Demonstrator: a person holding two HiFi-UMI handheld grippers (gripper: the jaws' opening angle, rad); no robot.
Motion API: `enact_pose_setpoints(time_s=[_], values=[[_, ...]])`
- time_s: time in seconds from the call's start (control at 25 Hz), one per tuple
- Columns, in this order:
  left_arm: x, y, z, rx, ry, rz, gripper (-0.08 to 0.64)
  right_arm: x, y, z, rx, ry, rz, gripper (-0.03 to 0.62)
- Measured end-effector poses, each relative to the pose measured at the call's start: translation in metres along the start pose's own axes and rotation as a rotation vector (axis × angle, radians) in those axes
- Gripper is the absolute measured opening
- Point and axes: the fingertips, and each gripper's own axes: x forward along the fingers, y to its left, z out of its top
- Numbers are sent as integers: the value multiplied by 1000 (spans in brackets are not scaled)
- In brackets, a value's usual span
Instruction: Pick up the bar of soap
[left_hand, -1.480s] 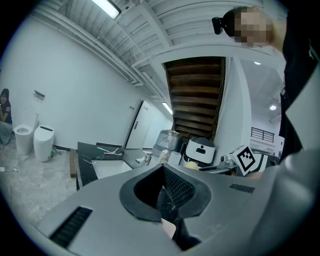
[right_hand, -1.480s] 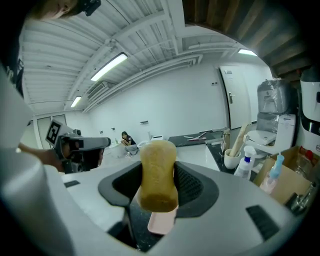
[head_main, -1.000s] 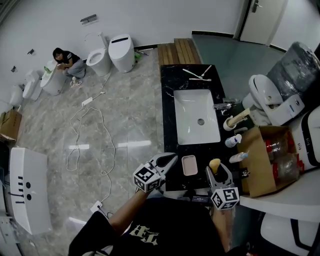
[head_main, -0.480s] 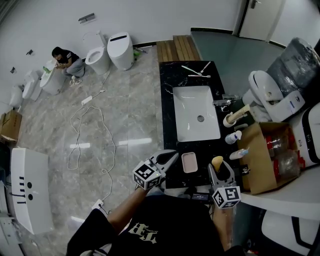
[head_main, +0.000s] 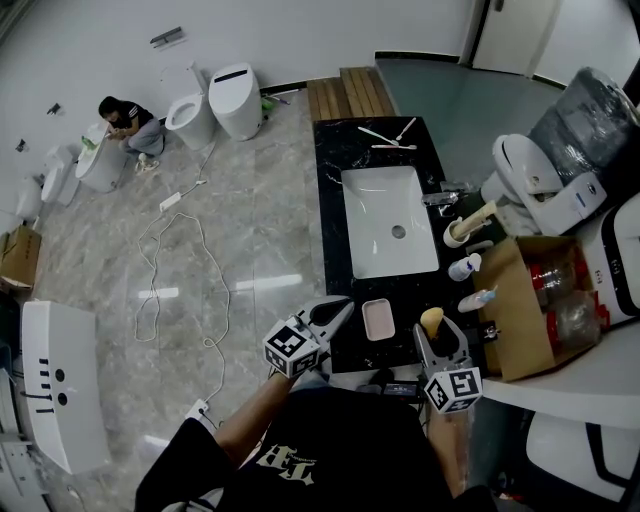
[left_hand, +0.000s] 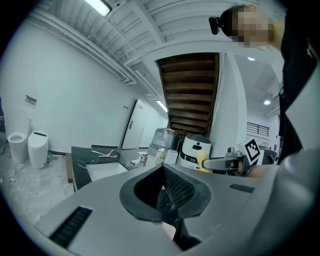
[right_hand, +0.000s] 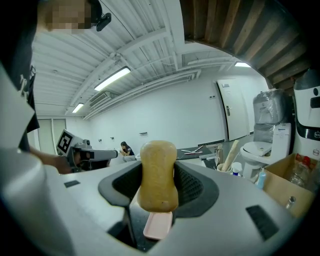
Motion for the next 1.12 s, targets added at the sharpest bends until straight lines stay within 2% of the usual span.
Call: enact_pose_setpoints(time_s=[1.12], values=[[-8,8,1,1,-6,7,8,-1,-6,4,-8,0,-22,202]])
